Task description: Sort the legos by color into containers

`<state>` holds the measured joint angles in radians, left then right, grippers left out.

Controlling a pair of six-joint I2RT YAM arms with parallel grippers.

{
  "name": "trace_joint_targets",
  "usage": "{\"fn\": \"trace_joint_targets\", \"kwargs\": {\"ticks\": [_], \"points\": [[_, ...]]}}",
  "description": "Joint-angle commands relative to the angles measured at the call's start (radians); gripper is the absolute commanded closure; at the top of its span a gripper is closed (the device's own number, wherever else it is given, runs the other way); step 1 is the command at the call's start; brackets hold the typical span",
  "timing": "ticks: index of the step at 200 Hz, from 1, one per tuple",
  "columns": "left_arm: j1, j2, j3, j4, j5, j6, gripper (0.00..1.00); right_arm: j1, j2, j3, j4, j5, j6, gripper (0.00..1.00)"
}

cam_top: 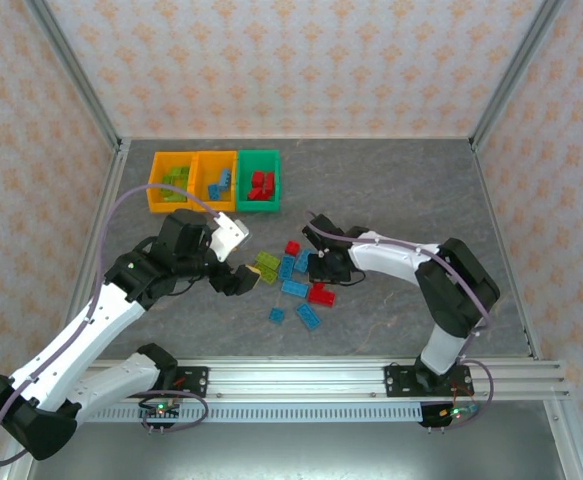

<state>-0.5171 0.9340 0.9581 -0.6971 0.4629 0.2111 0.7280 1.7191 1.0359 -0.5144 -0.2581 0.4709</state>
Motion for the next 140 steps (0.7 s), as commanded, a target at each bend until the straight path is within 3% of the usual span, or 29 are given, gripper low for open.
{"fn": "trace_joint_targets", "kwargs": {"ticks": [1, 32, 63, 98, 140], "points": [[-0.001, -0.003, -0.008, -0.023, -0.025, 0.016, 0.15, 0.004, -0.050, -0.024, -0.057, 0.057, 0.005, 0.82], [-0.001, -0.020, -0.008, -0.015, -0.110, -0.008, 0.14, 0.007, -0.256, -0.022, -0.007, 0.167, 0.013, 0.84], [-0.001, -0.059, -0.029, 0.014, -0.355, -0.064, 0.14, 0.007, -0.312, 0.016, 0.213, 0.171, -0.059, 0.84], [-0.002, -0.072, -0.038, 0.004, -0.639, -0.110, 0.13, 0.007, -0.055, 0.289, 0.297, 0.203, -0.158, 0.84], [0.000, -0.096, -0.052, 0.003, -0.737, -0.103, 0.13, -0.002, 0.359, 0.735, 0.240, 0.302, -0.268, 0.86]]}}
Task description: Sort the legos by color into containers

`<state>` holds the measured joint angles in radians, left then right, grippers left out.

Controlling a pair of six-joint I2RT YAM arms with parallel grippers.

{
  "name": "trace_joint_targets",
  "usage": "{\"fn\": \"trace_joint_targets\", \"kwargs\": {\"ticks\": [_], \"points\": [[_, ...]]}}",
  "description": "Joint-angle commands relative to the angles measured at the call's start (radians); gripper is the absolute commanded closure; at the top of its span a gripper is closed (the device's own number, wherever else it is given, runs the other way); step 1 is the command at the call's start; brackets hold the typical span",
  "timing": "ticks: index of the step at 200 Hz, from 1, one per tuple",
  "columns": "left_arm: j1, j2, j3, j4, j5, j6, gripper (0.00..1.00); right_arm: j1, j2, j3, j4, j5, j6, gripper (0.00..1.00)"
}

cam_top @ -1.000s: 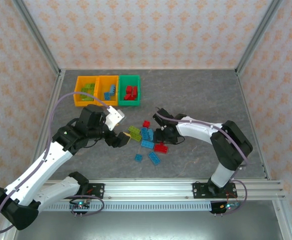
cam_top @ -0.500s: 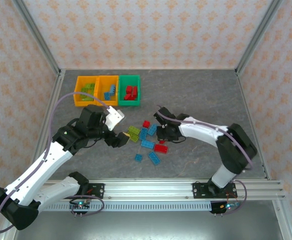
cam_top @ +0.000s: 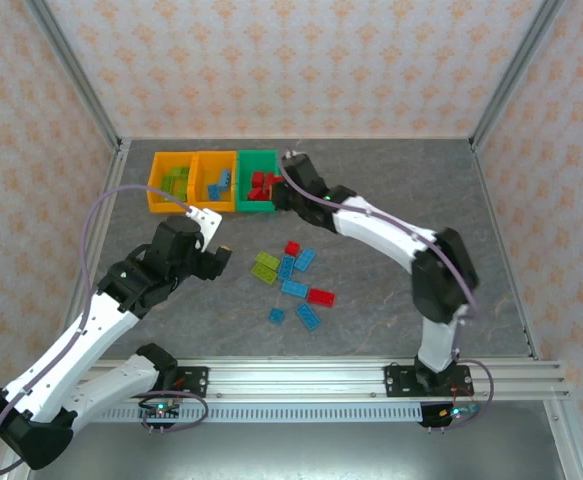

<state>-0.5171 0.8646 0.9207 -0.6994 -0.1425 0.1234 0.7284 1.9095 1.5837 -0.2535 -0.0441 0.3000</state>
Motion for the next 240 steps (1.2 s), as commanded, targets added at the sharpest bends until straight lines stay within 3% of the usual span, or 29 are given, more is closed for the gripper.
{"fn": "trace_joint_targets", "kwargs": {"ticks": [1, 40, 59, 75, 93, 141, 175, 190, 240], "points": [[0.000, -0.027, -0.014, 0.006, -0.132, -0.016, 0.13, -0.002, 0.179, 0.194, -0.027, 0.090, -0.100, 0.86], [0.000, -0.031, -0.018, 0.010, -0.140, -0.008, 0.13, -0.025, 0.529, 0.676, -0.179, 0.013, -0.127, 0.81], [0.001, -0.031, -0.018, 0.010, -0.142, -0.007, 0.13, -0.032, 0.656, 0.897, -0.266, -0.023, -0.124, 0.68], [0.002, -0.032, -0.019, 0.010, -0.150, -0.007, 0.13, -0.032, 0.702, 1.014, -0.321, -0.048, -0.127, 0.60], [0.001, -0.030, -0.023, 0.014, -0.154, -0.006, 0.13, -0.032, 0.664, 1.024, -0.347, -0.060, -0.134, 0.57], [0.001, -0.010, -0.021, 0.018, -0.172, -0.025, 0.13, -0.030, 0.337, 0.758, -0.442, -0.141, -0.164, 0.57], [0.002, 0.002, -0.020, 0.024, -0.192, -0.090, 0.13, -0.028, -0.015, 0.373, -0.484, -0.200, -0.180, 0.52], [0.001, 0.026, 0.014, -0.007, -0.177, -0.240, 0.16, -0.025, -0.186, 0.197, -0.501, -0.217, -0.182, 0.46], [-0.006, 0.139, 0.011, -0.054, 0.080, -0.928, 0.22, -0.020, -0.650, -0.258, -0.611, -0.210, -0.099, 0.26]]}}
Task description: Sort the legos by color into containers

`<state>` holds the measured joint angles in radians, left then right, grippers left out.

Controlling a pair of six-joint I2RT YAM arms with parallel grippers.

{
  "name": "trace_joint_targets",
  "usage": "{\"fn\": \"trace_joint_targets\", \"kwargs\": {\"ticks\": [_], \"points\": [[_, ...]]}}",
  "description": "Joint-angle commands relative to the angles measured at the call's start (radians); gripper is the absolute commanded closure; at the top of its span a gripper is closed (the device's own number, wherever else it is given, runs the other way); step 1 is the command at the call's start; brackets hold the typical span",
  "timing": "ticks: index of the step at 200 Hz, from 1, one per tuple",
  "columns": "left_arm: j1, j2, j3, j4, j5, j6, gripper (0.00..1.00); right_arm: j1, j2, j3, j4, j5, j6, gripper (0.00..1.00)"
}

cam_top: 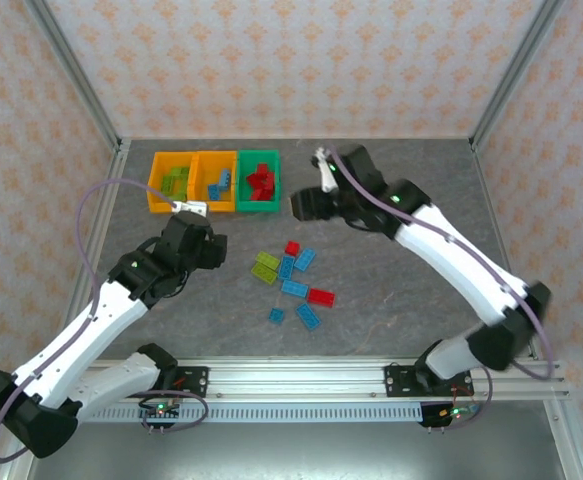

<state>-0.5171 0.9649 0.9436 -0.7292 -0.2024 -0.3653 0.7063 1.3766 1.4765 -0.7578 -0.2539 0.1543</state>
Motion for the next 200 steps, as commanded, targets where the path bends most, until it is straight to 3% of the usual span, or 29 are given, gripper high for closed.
{"fn": "trace_joint_targets", "kwargs": {"ticks": [1, 25, 47, 96, 147, 200], "points": [[-0.007, 0.041, -0.015, -0.021, 0.147, -0.453, 0.22, 0.003, -0.123, -0.154, -0.108, 0.001, 0.048, 0.26], [-0.051, 0.106, -0.112, 0.127, 0.272, -0.714, 0.22, 0.002, -0.257, -0.273, -0.118, 0.021, 0.115, 0.14], [-0.130, 0.221, -0.117, 0.201, 0.243, -0.787, 0.21, 0.001, -0.317, -0.334, -0.089, 0.060, 0.150, 0.00], [-0.179, 0.477, -0.070, 0.295, 0.207, -0.870, 0.21, -0.008, -0.318, -0.371, -0.030, 0.089, 0.165, 0.01], [-0.176, 0.621, -0.020, 0.336, 0.178, -0.817, 0.22, -0.009, -0.304, -0.372, -0.065, 0.109, 0.162, 0.01], [-0.174, 0.683, -0.028, 0.306, 0.203, -0.821, 0.39, -0.010, -0.318, -0.371, -0.077, 0.110, 0.179, 0.01]]}}
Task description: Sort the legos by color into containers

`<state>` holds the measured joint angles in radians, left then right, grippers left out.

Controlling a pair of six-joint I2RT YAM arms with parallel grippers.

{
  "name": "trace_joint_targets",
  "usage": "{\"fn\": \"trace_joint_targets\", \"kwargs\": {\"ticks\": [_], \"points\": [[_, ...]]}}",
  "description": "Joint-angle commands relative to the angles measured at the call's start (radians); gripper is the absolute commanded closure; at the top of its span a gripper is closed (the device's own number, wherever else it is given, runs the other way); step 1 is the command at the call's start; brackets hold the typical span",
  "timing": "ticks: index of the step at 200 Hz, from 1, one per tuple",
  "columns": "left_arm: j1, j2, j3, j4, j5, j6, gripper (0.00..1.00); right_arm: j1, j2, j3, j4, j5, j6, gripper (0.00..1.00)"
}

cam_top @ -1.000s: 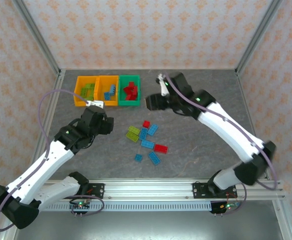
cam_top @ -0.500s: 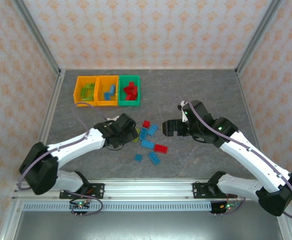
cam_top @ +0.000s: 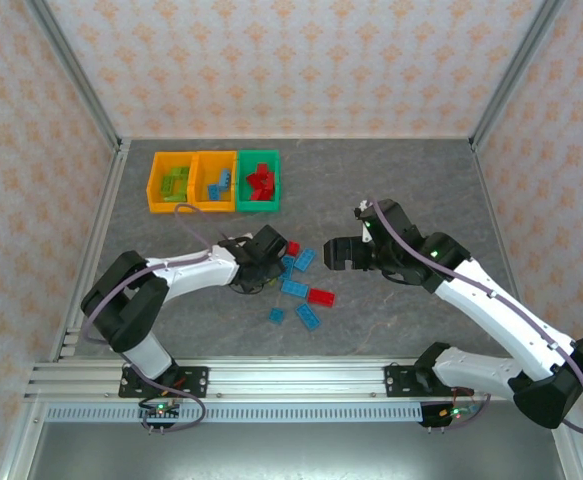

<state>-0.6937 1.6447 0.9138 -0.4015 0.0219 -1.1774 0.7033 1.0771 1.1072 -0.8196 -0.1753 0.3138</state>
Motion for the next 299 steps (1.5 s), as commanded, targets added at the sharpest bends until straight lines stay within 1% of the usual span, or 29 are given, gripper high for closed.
{"fn": "trace_joint_targets", "kwargs": {"ticks": [1, 24, 57, 70, 89, 109, 124, 140, 155, 169, 185, 206, 218, 236, 254, 257, 267, 287, 299], "points": [[0.002, 0.002, 0.001, -0.022, -0.022, -0.008, 0.40, -0.007, -0.019, -0.001, -0.014, 0.032, 0.020, 0.01], [0.003, -0.026, -0.037, -0.038, -0.035, -0.003, 0.49, -0.006, -0.021, 0.002, -0.010, 0.031, 0.031, 0.01], [0.005, -0.103, -0.097, -0.062, -0.062, 0.022, 0.59, -0.007, -0.007, -0.001, 0.005, 0.009, 0.042, 0.01], [0.008, -0.133, -0.117, -0.069, -0.066, 0.040, 0.65, -0.005, 0.007, -0.006, 0.013, -0.025, 0.048, 0.01], [0.019, -0.175, -0.144, -0.075, -0.055, 0.069, 0.73, -0.005, 0.033, -0.012, 0.031, -0.114, 0.057, 0.01], [0.046, -0.239, -0.149, -0.099, -0.044, 0.114, 0.77, -0.005, 0.057, -0.031, 0.070, -0.222, 0.084, 0.01], [0.082, -0.304, -0.129, -0.134, -0.048, 0.164, 0.78, -0.003, 0.061, -0.049, 0.119, -0.280, 0.118, 0.01], [0.146, -0.366, -0.083, -0.189, -0.074, 0.218, 0.78, -0.002, 0.054, -0.073, 0.172, -0.294, 0.150, 0.01], [0.245, -0.400, -0.018, -0.227, -0.085, 0.279, 0.78, -0.002, 0.050, -0.082, 0.192, -0.271, 0.163, 0.01], [0.351, -0.396, 0.060, -0.234, -0.089, 0.338, 0.78, -0.002, 0.052, -0.082, 0.191, -0.243, 0.164, 0.01], [0.461, -0.340, 0.174, -0.218, -0.094, 0.413, 0.78, -0.002, 0.059, -0.081, 0.188, -0.223, 0.165, 0.01], [0.591, -0.176, 0.363, -0.215, -0.082, 0.497, 0.77, -0.002, 0.066, -0.080, 0.183, -0.217, 0.169, 0.01], [0.664, -0.057, 0.487, -0.234, -0.055, 0.520, 0.78, -0.002, 0.063, -0.083, 0.180, -0.215, 0.173, 0.01], [0.745, 0.117, 0.660, -0.256, 0.028, 0.539, 0.78, -0.002, 0.047, -0.087, 0.170, -0.208, 0.177, 0.01], [0.785, 0.257, 0.839, -0.314, 0.060, 0.564, 0.78, -0.002, 0.018, -0.100, 0.162, -0.189, 0.183, 0.01], [0.790, 0.296, 0.865, -0.321, 0.066, 0.570, 0.78, -0.002, 0.014, -0.101, 0.161, -0.186, 0.183, 0.01], [0.799, 0.350, 0.927, -0.331, 0.084, 0.583, 0.76, -0.002, 0.002, -0.105, 0.154, -0.175, 0.184, 0.01], [0.807, 0.411, 1.000, -0.349, 0.098, 0.596, 0.68, -0.002, -0.012, -0.108, 0.144, -0.167, 0.191, 0.01], [0.808, 0.420, 1.010, -0.363, 0.079, 0.596, 0.59, -0.002, -0.018, -0.111, 0.140, -0.165, 0.195, 0.01]]}}
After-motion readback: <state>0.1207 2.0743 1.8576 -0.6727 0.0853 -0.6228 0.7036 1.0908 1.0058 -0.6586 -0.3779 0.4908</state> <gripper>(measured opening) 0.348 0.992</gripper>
